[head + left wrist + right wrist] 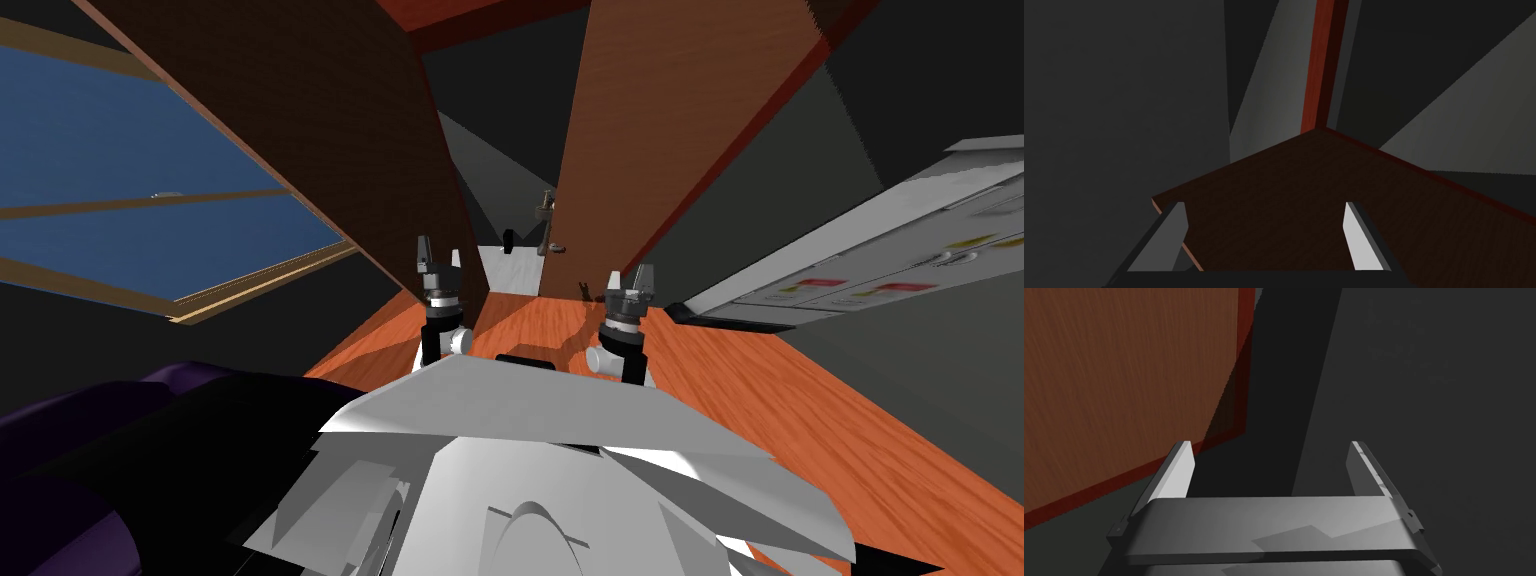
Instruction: Pull the door open
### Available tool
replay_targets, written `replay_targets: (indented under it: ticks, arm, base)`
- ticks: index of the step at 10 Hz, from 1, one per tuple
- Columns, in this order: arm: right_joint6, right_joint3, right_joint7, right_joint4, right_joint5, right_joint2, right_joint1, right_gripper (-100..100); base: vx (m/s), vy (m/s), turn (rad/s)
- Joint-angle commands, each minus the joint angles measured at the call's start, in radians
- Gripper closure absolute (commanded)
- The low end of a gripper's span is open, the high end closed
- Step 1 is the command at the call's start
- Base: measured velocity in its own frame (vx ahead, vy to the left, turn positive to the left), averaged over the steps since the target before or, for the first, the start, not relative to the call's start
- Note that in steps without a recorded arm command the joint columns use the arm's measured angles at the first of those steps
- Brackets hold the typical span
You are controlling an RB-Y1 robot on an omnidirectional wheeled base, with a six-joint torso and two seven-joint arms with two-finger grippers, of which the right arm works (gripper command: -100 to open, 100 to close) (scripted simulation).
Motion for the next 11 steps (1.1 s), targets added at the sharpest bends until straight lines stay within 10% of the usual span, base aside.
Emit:
replay_targets:
  ticks: [1,11]
  arm:
    - [-0.005,0.001,-0.001,0.042,-0.009,-0.006,-0.017,-100]
    - [-0.038,0.004,-0.016,0.307,-0.076,-0.051,-0.115,-100]
  base:
    - [0.099,0.007,0.032]
    - [0.098,0.003,0.039]
